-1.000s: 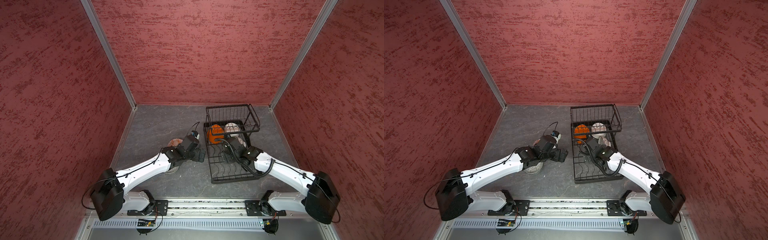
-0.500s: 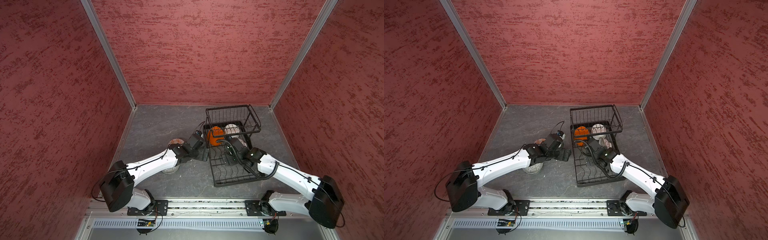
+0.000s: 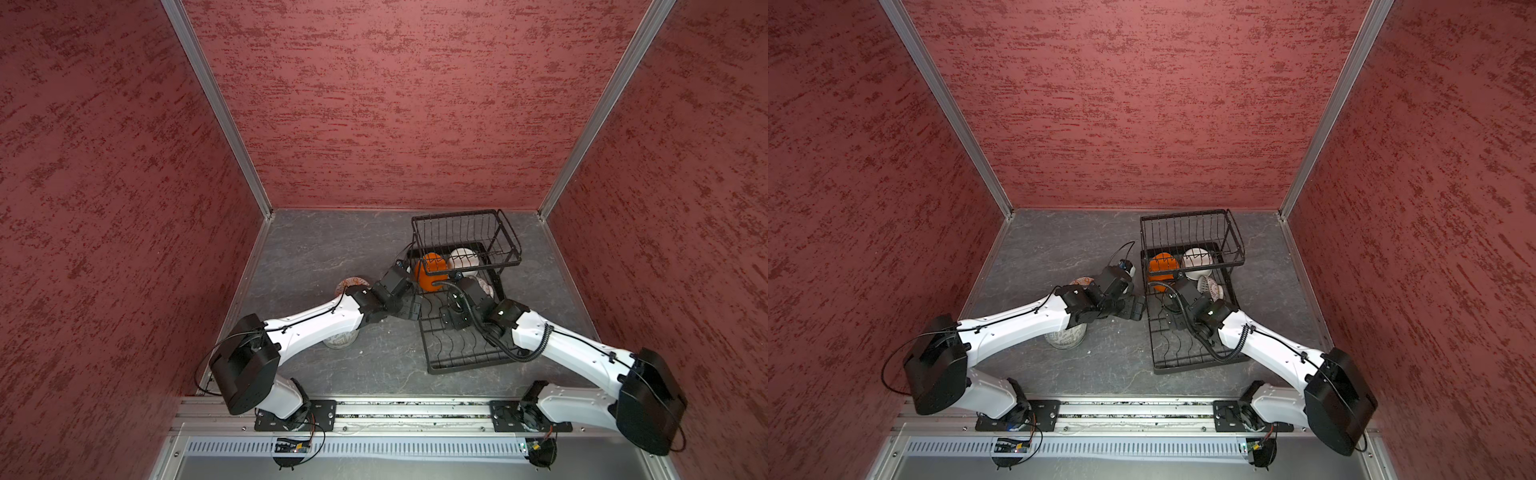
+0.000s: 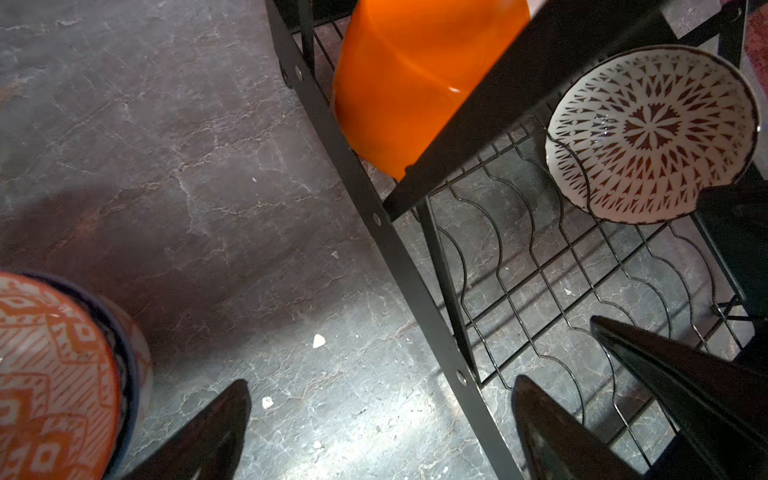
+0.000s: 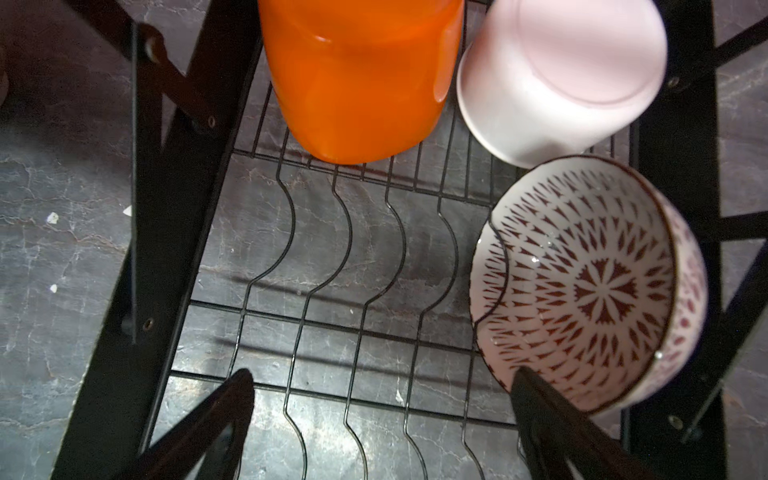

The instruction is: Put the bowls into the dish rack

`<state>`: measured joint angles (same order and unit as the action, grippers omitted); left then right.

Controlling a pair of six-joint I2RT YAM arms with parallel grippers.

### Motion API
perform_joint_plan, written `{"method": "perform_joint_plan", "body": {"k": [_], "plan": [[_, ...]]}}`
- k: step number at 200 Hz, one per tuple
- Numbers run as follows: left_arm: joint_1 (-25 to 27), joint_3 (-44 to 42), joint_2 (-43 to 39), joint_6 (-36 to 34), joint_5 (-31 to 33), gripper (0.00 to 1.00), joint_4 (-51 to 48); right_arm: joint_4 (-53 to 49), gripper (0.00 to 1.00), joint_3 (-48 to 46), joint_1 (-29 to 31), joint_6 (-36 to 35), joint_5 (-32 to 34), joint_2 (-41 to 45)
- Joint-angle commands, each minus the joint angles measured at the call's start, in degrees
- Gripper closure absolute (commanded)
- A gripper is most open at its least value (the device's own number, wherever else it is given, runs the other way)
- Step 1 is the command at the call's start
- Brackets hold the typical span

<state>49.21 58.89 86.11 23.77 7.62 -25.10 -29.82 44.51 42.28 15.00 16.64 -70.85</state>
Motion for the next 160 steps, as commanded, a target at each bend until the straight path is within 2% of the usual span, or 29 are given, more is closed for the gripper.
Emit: {"method": "perform_joint_plan", "body": {"k": [1, 80, 160], "plan": [[0.26, 1.62, 1.51, 0.42, 0.57, 0.03, 1.75, 4.29, 0.03, -1.02, 0.14, 1.45, -0.41, 0.96], [0.16, 2.87, 4.26, 0.8, 1.97, 0.03, 3.06, 7.87, 0.03, -4.94, 0.17, 5.89, -2.47, -0.79], [0.02, 5.25, 8.11, 3.03, 4.35, 0.06, 1.18, 10.31, 0.03, -6.79, 0.23, 3.89, -8.45, 3.34]]}}
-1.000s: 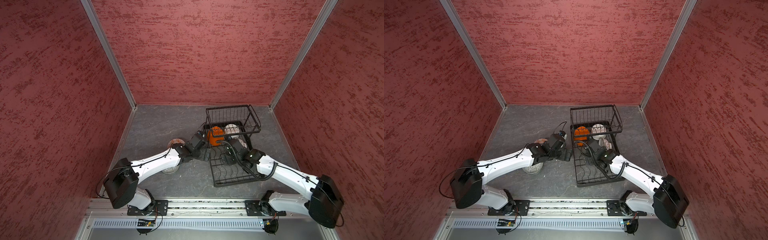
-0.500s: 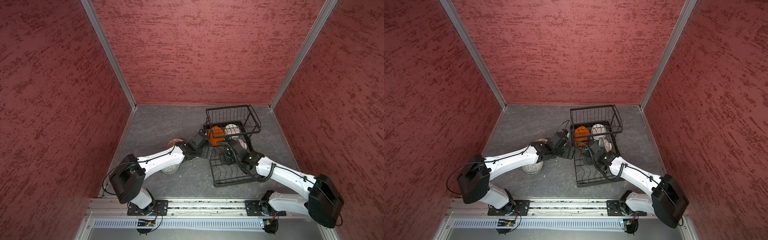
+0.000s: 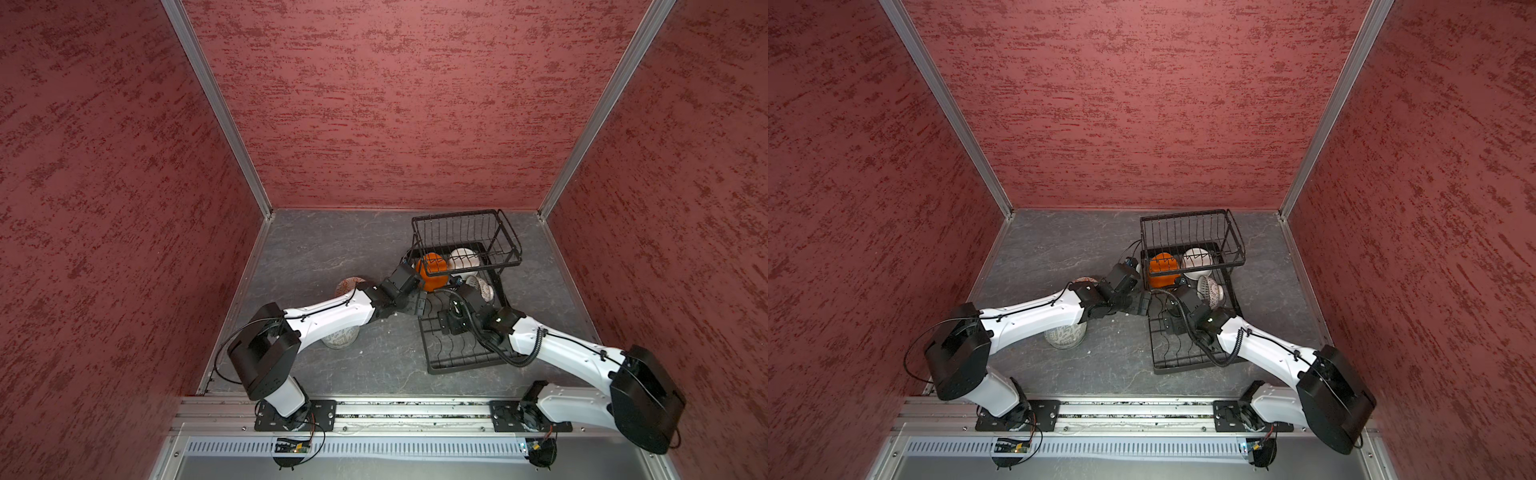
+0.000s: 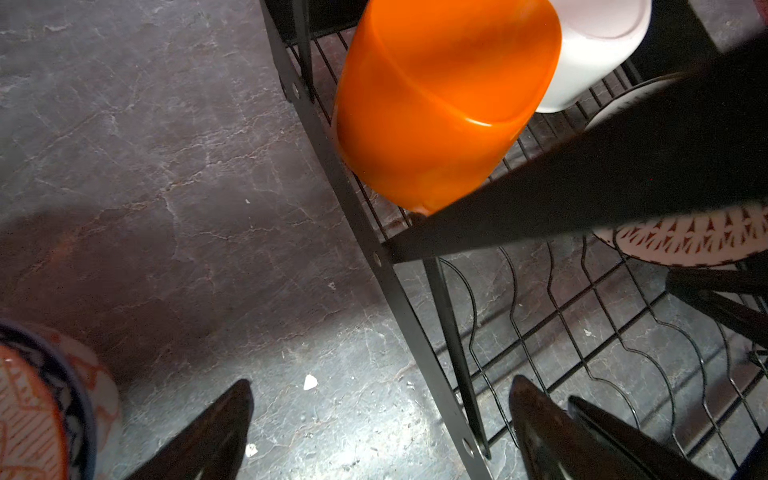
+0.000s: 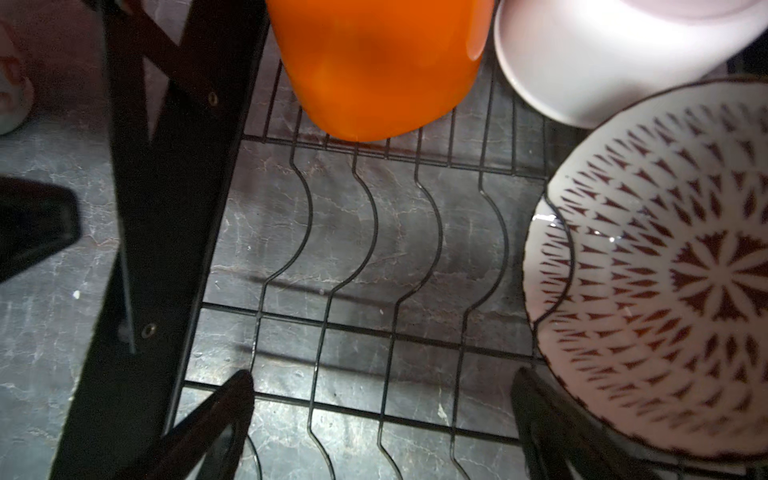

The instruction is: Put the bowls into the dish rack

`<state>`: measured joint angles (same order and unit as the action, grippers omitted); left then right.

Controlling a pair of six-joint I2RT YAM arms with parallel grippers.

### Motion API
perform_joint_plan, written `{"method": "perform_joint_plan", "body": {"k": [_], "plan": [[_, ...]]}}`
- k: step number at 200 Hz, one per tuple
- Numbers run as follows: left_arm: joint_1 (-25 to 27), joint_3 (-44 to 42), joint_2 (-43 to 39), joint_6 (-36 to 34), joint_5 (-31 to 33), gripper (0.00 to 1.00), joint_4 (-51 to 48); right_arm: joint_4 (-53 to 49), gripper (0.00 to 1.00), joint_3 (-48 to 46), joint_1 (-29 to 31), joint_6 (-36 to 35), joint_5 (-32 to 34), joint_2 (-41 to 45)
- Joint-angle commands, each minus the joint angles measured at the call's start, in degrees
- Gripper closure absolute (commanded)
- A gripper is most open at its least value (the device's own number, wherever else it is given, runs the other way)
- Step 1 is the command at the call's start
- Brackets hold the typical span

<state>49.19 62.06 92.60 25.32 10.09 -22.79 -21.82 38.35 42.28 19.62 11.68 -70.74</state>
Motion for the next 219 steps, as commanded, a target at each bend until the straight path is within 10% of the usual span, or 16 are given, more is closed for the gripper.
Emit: {"method": "perform_joint_plan", "body": {"k": [1, 219], "plan": [[0.03, 2.09, 1.67, 1.53, 1.87, 0.06, -1.22, 2.31, 0.03, -0.64, 0.25, -0.77, -3.54, 3.36], [-6.74, 5.91, 9.83, 3.52, -0.15, 0.14, -0.18, 3.81, 0.03, -3.5, 0.28, -0.9, -6.44, 12.38]]}}
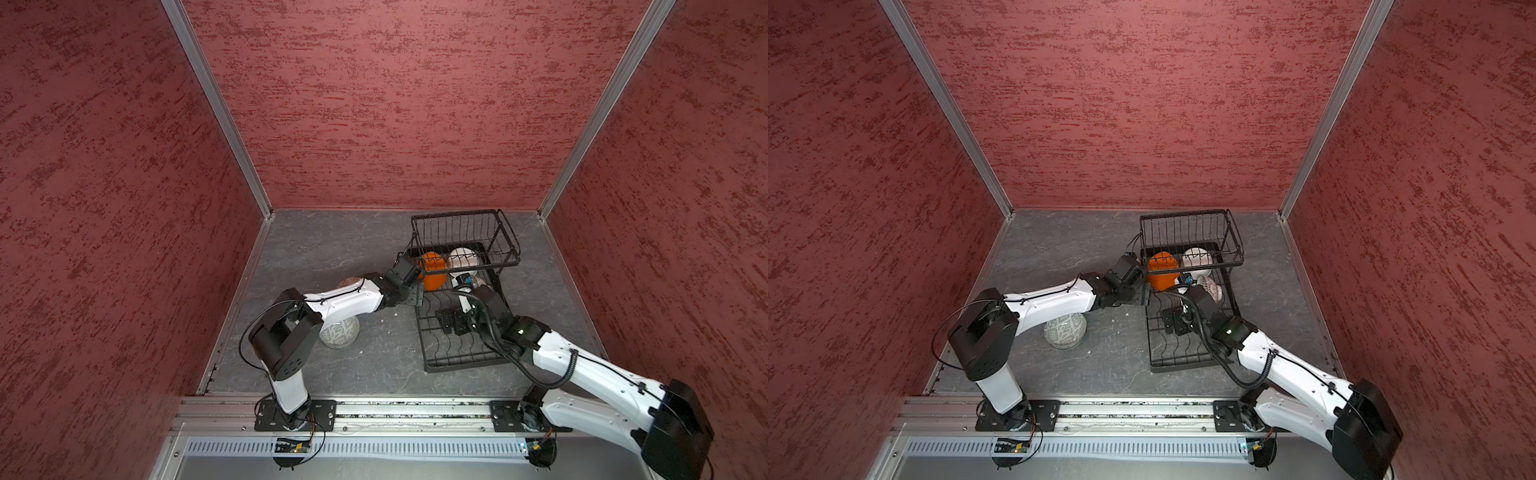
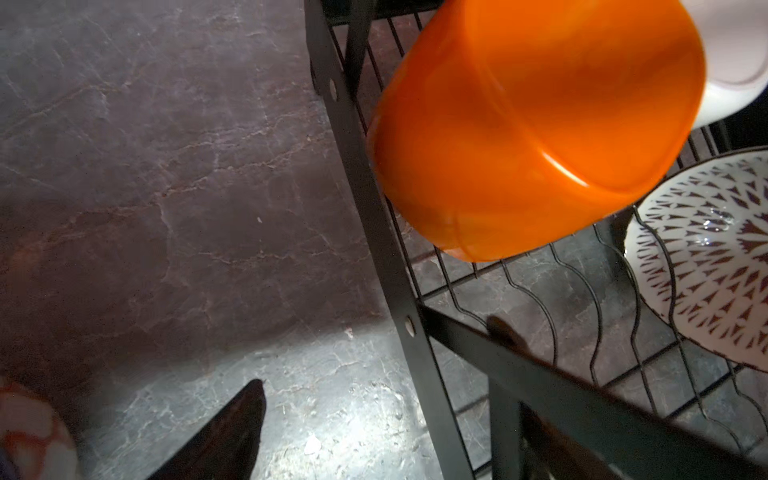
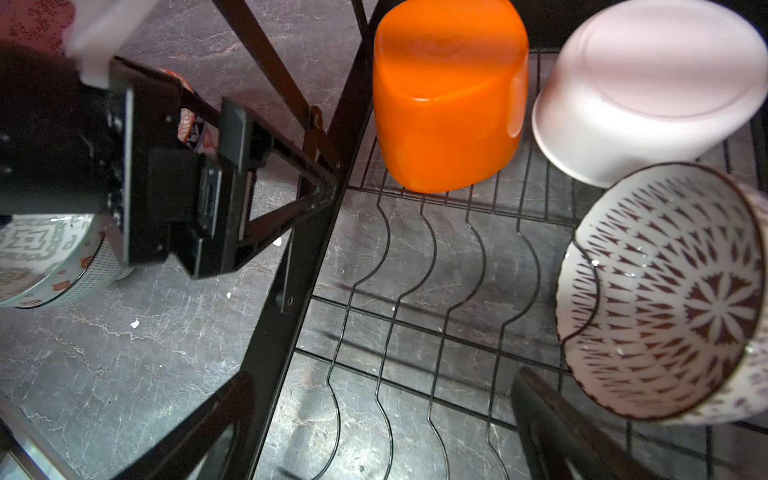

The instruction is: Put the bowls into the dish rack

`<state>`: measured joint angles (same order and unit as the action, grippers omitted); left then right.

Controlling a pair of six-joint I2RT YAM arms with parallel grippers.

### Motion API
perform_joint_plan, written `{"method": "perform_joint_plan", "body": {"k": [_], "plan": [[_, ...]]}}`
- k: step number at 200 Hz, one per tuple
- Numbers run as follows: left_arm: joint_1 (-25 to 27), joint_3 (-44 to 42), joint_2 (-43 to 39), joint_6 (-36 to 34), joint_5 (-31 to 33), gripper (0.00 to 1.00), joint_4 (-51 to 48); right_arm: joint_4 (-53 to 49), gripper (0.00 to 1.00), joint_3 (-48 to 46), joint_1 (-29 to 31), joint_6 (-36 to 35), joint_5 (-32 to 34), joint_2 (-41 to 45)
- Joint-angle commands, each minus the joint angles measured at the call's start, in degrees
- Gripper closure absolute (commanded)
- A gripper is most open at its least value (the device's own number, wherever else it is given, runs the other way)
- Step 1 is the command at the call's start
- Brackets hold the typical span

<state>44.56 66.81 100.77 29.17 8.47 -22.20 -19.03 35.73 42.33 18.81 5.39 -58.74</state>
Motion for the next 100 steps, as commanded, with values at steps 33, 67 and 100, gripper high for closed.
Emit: {"method": "perform_joint_plan", "body": {"k": [33, 67, 100], "plan": [[-3.94, 3.11, 2.87, -1.08, 0.91, 0.14, -1.43, 0.44, 0.03, -0.75, 0.19, 0.09, 2.06, 0.64], [-6.49, 4.3, 3.63, -1.74, -0.6, 0.13, -1.37, -1.09, 0.03, -0.27, 0.22, 1.22, 5.41, 0.71], [-7.76, 4.92, 4.16, -2.18, -1.87, 0.14, -1.36, -9.02, 0.04, 1.91, 0.12, 8.5, 17.52, 2.75]]}}
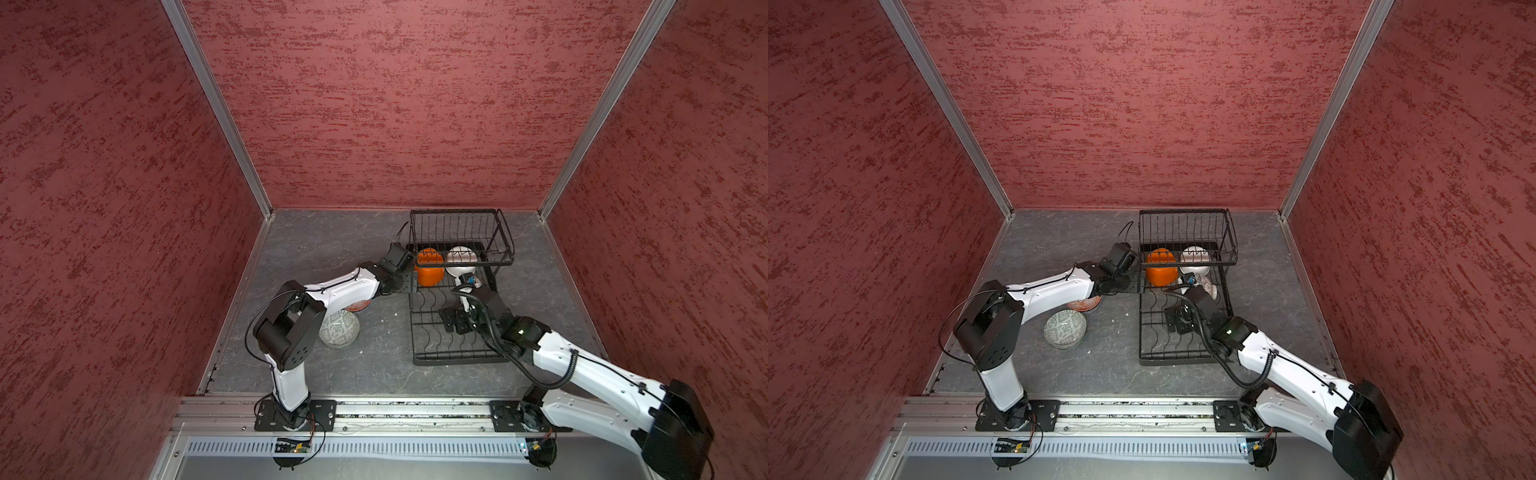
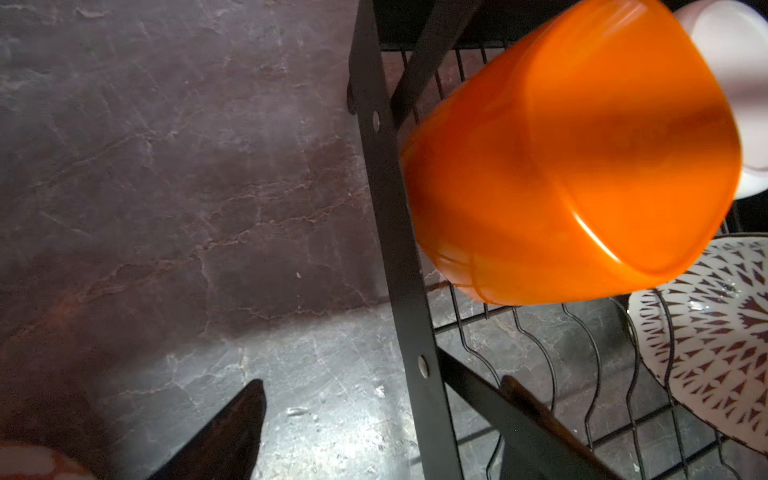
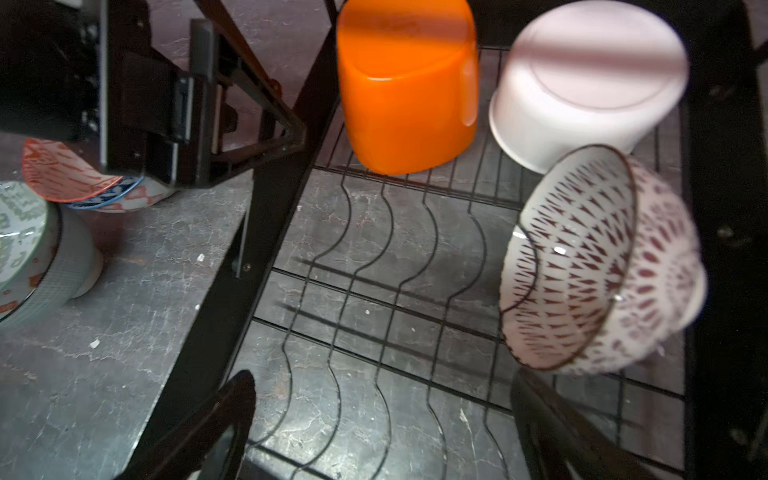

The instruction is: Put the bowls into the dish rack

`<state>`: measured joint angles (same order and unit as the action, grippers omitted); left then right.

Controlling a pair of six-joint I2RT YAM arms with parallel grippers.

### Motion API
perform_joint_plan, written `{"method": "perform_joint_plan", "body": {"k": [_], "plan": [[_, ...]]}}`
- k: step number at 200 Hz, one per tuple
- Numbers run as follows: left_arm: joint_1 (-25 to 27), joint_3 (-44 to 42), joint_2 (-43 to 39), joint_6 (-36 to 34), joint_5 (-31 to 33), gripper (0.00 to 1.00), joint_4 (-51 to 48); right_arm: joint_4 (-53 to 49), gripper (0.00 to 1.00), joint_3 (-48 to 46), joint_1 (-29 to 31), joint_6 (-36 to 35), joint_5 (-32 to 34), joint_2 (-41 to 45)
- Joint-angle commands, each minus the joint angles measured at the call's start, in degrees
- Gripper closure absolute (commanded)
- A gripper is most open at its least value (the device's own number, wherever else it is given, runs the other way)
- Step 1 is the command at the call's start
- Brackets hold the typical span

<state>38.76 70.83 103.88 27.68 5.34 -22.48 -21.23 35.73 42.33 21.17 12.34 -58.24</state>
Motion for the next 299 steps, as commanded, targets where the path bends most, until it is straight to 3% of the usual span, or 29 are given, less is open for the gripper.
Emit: {"method": "perform_joint_plan", "body": {"k": [1, 58, 145, 222, 276, 299], "plan": [[-2.0, 0.94, 1.02, -0.65, 1.21, 0.14, -1.07, -7.07, 0.04, 1.99, 0.08, 6.41, 10.81, 2.34], [-3.41, 0.57, 0.6, -0.87, 0.5, 0.14, -0.77, -19.48, 0.2, 3.3, -4.87, 18.66, 16.87, 8.91], [-3.88, 0.32, 0.11, -1.08, -0.16, 0.14, -0.45, -16.15, 0.53, -1.09, -22.08, 18.12, 4.84, 4.06], [-4.44, 0.23, 0.16, -0.88, -0.16, 0.14, -0.55, -8.82, 0.63, -4.83, -24.37, 16.67, 0.69, 0.71], [-5.19, -0.43, -0.48, -0.66, -0.06, 0.14, -0.51, -5.56, 0.83, -5.24, -25.12, 15.8, 0.51, -2.3], [-5.89, -0.84, -0.94, -0.57, 0.02, 0.14, -0.53, -4.15, 0.87, -4.57, -25.3, 14.54, 0.97, -3.99]]}}
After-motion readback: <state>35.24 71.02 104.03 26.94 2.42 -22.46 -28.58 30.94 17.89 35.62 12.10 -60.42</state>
